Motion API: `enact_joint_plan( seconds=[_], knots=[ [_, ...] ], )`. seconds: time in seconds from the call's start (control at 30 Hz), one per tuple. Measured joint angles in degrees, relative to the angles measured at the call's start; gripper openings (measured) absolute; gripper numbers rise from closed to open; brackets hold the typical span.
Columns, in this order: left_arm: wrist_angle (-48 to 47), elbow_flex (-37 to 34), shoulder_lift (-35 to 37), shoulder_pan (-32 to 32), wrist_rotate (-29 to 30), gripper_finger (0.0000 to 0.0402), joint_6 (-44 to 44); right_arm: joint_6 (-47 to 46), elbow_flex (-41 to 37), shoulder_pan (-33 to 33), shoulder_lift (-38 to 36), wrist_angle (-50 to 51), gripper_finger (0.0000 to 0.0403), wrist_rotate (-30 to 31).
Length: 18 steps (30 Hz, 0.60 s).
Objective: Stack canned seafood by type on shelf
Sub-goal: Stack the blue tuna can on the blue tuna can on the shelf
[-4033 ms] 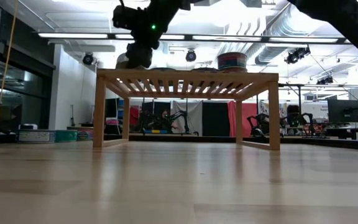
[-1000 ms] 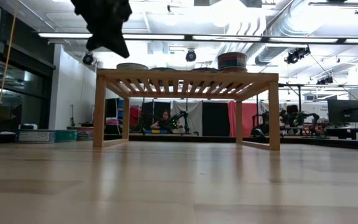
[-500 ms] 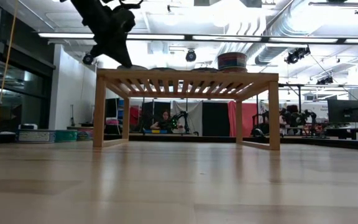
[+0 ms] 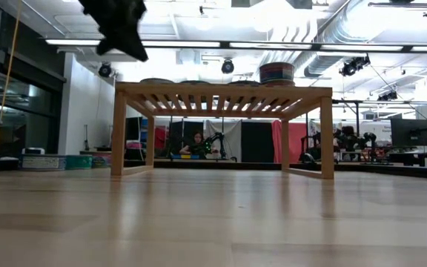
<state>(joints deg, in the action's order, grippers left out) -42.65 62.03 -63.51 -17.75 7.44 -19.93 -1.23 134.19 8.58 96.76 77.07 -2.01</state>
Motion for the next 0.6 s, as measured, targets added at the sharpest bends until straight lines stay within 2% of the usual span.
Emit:
enact_joint_plan(
  seconds=[0.1, 0.2, 0.4, 0.6],
  knots=[
    [-4.2, 0.0, 3.6, 2.7, 0.0, 0.0, -2.7, 0.0, 0.0, 0.0, 0.4, -0.7, 0.0, -0.1],
    [-9.5, -0.1, 5.8, 8.5, 0.4, 0.0, -4.7, 0.3, 0.0, 0.0, 0.5, -1.0, 0.0, -0.1],
    [-14.4, -0.1, 5.4, 28.0, 1.9, 0.0, -9.9, 1.3, 0.0, 0.0, 0.5, -1.1, 0.0, -0.1],
    [-14.1, -0.1, -1.6, 48.5, 5.1, 0.0, -21.1, 1.2, 0.0, -1.4, 0.8, -1.0, 0.0, -4.6]
  ],
)
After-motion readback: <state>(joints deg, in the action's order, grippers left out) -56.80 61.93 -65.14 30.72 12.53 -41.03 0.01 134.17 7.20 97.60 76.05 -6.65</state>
